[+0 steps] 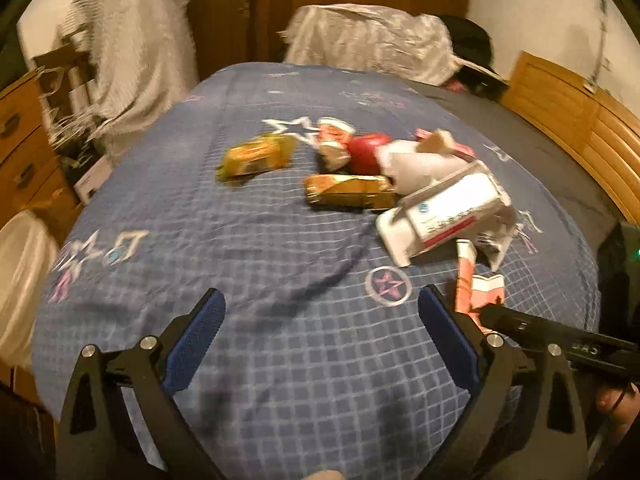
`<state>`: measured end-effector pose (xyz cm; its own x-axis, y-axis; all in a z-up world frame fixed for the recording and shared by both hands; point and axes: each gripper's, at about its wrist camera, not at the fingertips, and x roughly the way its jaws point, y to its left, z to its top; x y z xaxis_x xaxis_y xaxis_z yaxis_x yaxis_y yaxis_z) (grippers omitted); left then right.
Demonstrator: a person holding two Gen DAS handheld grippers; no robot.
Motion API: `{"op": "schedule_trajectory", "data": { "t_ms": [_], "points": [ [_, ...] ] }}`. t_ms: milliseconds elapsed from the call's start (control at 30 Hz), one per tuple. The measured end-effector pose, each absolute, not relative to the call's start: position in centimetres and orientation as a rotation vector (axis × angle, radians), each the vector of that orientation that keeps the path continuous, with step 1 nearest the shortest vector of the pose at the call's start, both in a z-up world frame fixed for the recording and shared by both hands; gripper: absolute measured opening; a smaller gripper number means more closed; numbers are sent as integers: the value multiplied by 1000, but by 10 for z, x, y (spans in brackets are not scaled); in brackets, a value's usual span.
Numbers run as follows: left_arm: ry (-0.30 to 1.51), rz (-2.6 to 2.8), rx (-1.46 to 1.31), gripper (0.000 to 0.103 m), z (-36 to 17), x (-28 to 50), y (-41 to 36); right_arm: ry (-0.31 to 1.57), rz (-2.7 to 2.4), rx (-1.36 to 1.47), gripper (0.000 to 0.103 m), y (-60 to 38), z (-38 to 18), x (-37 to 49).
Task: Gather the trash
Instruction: 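Grasp the white medicine box with the left tool while the right tool grasps the orange-white paper cup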
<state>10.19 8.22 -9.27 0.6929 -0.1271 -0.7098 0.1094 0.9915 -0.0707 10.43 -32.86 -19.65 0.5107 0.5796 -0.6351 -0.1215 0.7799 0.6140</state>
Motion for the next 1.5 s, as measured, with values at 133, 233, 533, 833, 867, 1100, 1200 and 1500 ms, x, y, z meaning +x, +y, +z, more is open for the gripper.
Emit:
{"op": "schedule_trajectory", "data": {
  "t_ms": [133, 233, 533, 833, 867, 1100, 1200, 1500],
  "points": [
    [784, -246, 73, 93, -95, 121, 57, 944, 439, 516, 46, -318, -204, 123],
    [757, -320, 162, 93, -94, 136, 37, 946, 460, 525, 18, -321, -209, 133],
    [677, -503, 337, 93, -106, 168, -11, 780, 341, 427, 11, -400, -176, 102],
    [698, -520, 419, 89, -132, 198, -44, 736, 312, 444, 11, -442, -176, 109],
    [705, -521, 416, 74, -134, 200, -44, 736, 315, 442, 11, -441, -177, 109],
    [720, -534, 292, 55, -123, 195, -19, 690, 304, 407, 11, -430, -172, 101],
    [696, -506, 238, 54, -112, 182, -8, 642, 286, 372, 11, -428, -161, 95],
    [636, -270, -12, 54, -53, 133, 36, 435, 251, 227, 11, -391, -98, 81]
  ]
}}
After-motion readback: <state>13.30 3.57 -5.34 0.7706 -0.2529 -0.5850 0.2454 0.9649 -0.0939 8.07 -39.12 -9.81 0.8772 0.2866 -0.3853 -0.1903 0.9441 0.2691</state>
